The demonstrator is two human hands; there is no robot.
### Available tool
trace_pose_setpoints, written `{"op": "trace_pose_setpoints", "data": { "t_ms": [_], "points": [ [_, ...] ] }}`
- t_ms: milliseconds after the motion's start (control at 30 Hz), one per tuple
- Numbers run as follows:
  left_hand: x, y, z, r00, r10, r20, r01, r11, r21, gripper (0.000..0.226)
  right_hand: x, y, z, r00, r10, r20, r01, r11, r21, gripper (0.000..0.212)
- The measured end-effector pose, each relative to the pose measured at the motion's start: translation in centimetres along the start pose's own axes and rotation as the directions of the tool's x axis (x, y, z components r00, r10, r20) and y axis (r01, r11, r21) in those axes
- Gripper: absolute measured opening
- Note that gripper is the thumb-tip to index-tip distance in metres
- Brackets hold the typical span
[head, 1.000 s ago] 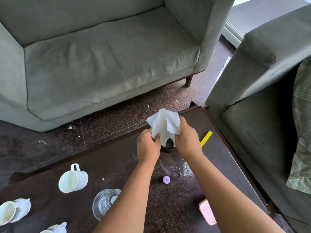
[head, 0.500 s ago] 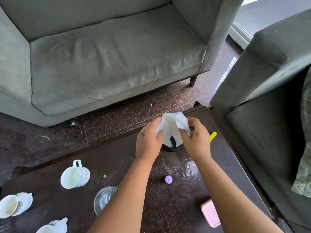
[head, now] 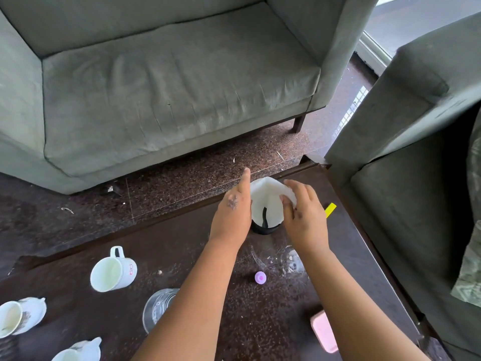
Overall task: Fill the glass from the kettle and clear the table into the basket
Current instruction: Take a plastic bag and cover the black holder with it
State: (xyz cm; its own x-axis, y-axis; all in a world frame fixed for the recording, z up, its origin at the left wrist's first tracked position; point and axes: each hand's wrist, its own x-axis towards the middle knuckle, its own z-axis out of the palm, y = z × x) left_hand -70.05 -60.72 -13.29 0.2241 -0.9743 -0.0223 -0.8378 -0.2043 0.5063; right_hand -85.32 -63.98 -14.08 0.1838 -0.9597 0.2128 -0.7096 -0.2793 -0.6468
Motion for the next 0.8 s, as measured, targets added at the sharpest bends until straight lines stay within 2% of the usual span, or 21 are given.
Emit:
{"op": "trace_pose_setpoints", "data": {
  "t_ms": [100, 167, 200, 233, 300, 367, 433, 500, 567, 633, 700, 733, 800],
  "points": [
    [0.2, -0.1, 0.0, 0.987, 0.045, 0.154, -0.055, 0.997, 0.058, 0.049, -0.3, 0.4, 0.8, 0.991, 0.039, 0.128, -0.035, 0.999, -0.028, 0.03],
    [0.2, 0.0, -0.1, 0.956, 0.028, 0.293, -0.052, 0.996, 0.074, 0.063, -0.5, 0.5, 1.3, 0.983, 0.025, 0.181, -0.006, 0.994, -0.106, 0.035],
    [0.2, 0.2, -0.2, 0.95, 0.013, 0.313, -0.036, 0.997, 0.065, 0.069, -0.5, 0.3, 1.4, 0.984, 0.014, 0.175, 0.01, 0.991, -0.132, 0.038],
    [0.2, 0.3, -0.2, 0.956, 0.007, 0.292, -0.024, 0.998, 0.055, 0.067, -0.6, 0.1, 1.5, 0.989, 0.009, 0.148, 0.012, 0.99, -0.14, 0.04],
    [0.0, 0.5, -0.3, 0.983, 0.009, 0.186, -0.016, 0.999, 0.036, 0.039, -0.6, -0.2, 1.5, 0.994, 0.013, 0.107, 0.0, 0.993, -0.121, 0.039],
    [-0.2, 0.5, -0.6, 0.995, -0.002, 0.095, -0.001, 1.0, 0.027, 0.016, -0.5, -0.2, 1.5, 0.991, 0.041, 0.124, -0.031, 0.996, -0.082, 0.036],
    [-0.4, 0.5, -0.7, 1.0, 0.005, 0.031, -0.005, 1.0, 0.0, 0.012, -0.4, -0.1, 1.1, 0.994, 0.019, 0.108, -0.009, 0.996, -0.087, 0.035],
    [-0.4, 0.5, -0.7, 0.999, 0.04, -0.007, -0.04, 0.999, 0.009, 0.015, -0.2, -0.1, 0.8, 0.995, -0.046, 0.084, 0.056, 0.992, -0.114, 0.038],
    [-0.5, 0.4, -0.5, 0.997, 0.079, 0.024, -0.081, 0.995, 0.058, 0.021, -0.1, -0.1, 0.7, 0.989, -0.087, 0.121, 0.102, 0.987, -0.123, 0.043],
    [-0.5, 0.0, -0.1, 0.995, 0.08, 0.055, -0.085, 0.992, 0.094, 0.023, -0.1, 0.2, 1.0, 0.983, -0.047, 0.178, 0.066, 0.992, -0.106, 0.045],
    [-0.4, -0.2, 0.2, 0.999, 0.051, 0.017, -0.052, 0.998, 0.046, 0.024, -0.4, 0.4, 1.0, 0.987, 0.007, 0.16, 0.002, 0.998, -0.058, 0.046],
    [-0.4, -0.3, 0.2, 1.0, 0.03, 0.001, -0.03, 1.0, 0.001, 0.033, -0.4, 0.5, 1.0, 0.99, 0.029, 0.138, -0.027, 1.0, -0.015, 0.049],
    [-0.4, -0.1, 0.3, 0.998, -0.062, 0.024, 0.064, 0.989, -0.131, 0.066, -0.5, 0.4, 0.8, 0.987, 0.081, 0.136, -0.09, 0.994, 0.064, 0.064]
  ]
}}
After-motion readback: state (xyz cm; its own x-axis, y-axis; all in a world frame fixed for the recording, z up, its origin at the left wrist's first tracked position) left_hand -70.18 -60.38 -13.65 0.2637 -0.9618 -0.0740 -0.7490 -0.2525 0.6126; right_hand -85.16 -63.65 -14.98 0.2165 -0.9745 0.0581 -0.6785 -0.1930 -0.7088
